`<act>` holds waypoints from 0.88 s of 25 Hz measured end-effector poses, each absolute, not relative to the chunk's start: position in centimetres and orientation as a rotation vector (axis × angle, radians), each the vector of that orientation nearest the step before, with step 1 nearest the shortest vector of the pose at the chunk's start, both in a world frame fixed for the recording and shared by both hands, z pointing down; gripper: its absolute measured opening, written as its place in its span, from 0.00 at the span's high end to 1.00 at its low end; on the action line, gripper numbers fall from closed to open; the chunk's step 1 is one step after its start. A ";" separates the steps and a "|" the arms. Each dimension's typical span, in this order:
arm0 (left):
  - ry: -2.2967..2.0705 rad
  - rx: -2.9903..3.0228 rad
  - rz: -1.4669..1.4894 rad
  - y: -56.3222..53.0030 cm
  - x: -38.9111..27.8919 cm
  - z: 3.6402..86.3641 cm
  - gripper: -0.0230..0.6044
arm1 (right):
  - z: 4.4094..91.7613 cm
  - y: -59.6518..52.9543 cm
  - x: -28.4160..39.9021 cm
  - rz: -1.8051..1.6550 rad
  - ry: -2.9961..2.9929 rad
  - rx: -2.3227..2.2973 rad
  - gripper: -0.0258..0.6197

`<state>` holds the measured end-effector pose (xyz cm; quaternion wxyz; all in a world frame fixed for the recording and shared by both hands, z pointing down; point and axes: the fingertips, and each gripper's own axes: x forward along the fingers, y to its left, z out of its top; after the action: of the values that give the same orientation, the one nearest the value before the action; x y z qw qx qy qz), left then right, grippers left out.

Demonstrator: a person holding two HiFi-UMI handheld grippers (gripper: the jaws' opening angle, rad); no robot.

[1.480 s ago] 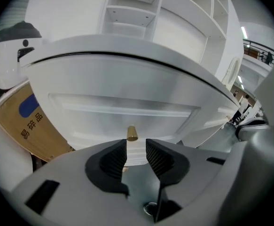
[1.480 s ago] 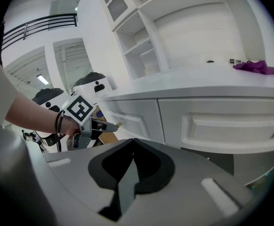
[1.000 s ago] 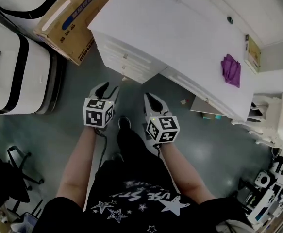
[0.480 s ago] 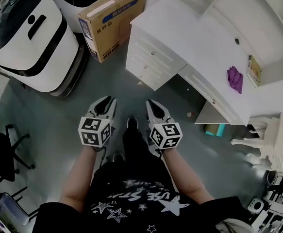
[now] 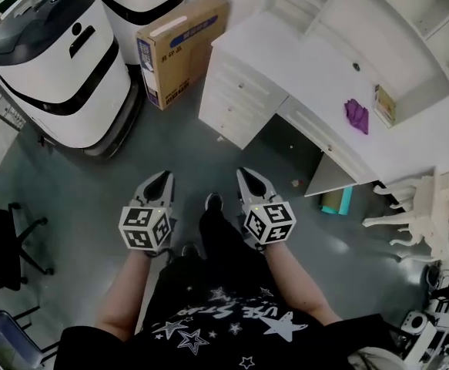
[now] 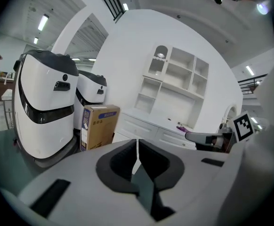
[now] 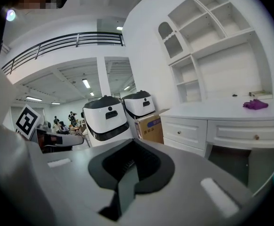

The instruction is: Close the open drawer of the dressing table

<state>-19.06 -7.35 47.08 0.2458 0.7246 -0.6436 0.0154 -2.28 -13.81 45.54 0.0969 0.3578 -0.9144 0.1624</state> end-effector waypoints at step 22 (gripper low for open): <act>-1.734 2.158 0.128 1.0 -4.3 42.8 0.93 | 42.5 -4.1 8.5 0.358 -2.782 0.873 0.96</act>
<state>-4.28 0.96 42.84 0.1841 0.7652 -0.6152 0.0454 8.50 -4.13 42.49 0.1018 0.2955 -0.9422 0.1211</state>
